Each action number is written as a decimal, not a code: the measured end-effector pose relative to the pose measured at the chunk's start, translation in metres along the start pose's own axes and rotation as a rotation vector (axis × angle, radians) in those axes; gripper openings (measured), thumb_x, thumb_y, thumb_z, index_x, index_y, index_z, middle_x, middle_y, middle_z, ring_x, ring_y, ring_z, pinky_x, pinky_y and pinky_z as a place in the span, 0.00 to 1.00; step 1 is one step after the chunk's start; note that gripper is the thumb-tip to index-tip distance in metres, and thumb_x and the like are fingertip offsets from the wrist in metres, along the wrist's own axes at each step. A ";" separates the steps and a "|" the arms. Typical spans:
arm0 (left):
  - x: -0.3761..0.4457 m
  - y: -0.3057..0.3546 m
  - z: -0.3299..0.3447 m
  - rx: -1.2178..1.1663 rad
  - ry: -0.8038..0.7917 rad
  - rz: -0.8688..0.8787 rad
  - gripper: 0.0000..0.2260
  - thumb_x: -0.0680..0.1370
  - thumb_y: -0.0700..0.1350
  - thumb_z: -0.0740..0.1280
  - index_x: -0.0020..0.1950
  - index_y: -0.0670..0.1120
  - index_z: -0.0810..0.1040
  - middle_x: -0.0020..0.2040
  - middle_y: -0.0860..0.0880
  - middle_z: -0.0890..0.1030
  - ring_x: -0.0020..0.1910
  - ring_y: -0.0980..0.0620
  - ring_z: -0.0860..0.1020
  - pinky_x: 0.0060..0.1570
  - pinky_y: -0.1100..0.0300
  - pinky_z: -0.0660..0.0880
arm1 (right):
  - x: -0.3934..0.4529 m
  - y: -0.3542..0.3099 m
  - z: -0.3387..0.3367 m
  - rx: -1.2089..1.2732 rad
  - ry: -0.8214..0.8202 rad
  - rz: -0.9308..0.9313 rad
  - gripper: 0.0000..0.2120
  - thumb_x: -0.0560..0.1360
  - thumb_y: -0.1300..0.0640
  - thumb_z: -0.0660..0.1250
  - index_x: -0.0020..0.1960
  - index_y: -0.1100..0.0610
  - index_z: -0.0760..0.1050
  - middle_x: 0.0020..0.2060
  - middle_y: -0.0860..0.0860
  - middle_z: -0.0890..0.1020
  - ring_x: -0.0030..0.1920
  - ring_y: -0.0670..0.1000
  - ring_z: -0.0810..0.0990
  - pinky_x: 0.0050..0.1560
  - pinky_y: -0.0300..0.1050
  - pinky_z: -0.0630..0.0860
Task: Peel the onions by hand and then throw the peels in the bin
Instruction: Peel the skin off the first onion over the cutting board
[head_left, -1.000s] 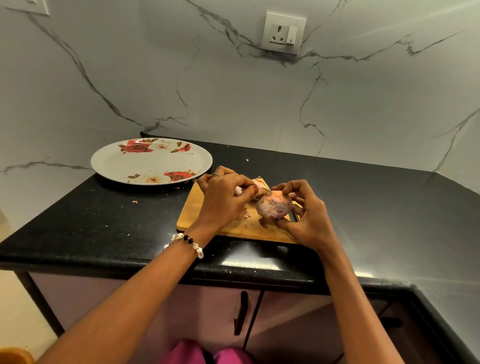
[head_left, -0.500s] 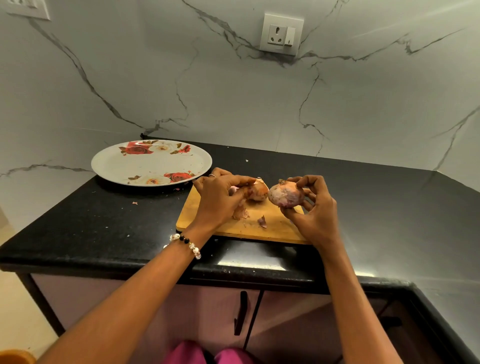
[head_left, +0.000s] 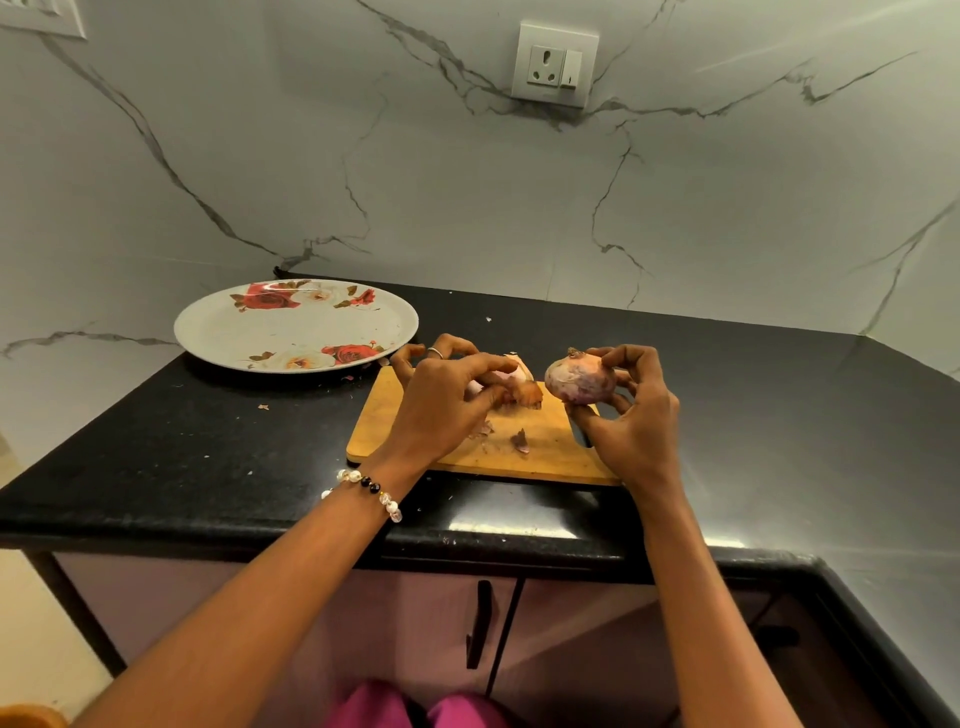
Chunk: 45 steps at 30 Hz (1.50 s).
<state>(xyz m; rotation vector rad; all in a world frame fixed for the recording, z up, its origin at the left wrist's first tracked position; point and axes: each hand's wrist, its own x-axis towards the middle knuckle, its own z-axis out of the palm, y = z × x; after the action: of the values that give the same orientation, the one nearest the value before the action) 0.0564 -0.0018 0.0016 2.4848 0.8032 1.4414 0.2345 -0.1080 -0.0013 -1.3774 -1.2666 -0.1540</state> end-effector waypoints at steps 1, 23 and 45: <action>0.001 0.002 -0.002 -0.004 0.013 0.024 0.12 0.70 0.44 0.75 0.53 0.51 0.83 0.44 0.51 0.84 0.53 0.52 0.75 0.58 0.52 0.57 | 0.000 0.000 0.000 -0.002 0.000 -0.001 0.28 0.63 0.66 0.80 0.55 0.55 0.68 0.56 0.51 0.79 0.55 0.49 0.79 0.50 0.37 0.79; 0.001 0.008 0.001 0.044 0.028 0.119 0.09 0.71 0.37 0.71 0.49 0.47 0.84 0.42 0.48 0.83 0.49 0.46 0.79 0.57 0.56 0.54 | 0.000 0.000 0.001 -0.019 0.033 -0.022 0.28 0.63 0.66 0.80 0.55 0.54 0.68 0.55 0.53 0.79 0.55 0.51 0.80 0.49 0.40 0.81; 0.004 0.002 0.007 -0.027 -0.001 0.178 0.14 0.73 0.45 0.72 0.59 0.45 0.81 0.48 0.47 0.84 0.52 0.48 0.79 0.64 0.59 0.66 | -0.001 -0.003 0.004 0.041 -0.104 -0.119 0.28 0.64 0.70 0.78 0.55 0.53 0.69 0.56 0.51 0.79 0.57 0.51 0.80 0.50 0.38 0.80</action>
<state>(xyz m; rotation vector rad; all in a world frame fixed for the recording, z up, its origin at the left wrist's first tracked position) 0.0644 -0.0003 0.0020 2.5931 0.5709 1.4938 0.2300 -0.1067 -0.0018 -1.2889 -1.4323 -0.1390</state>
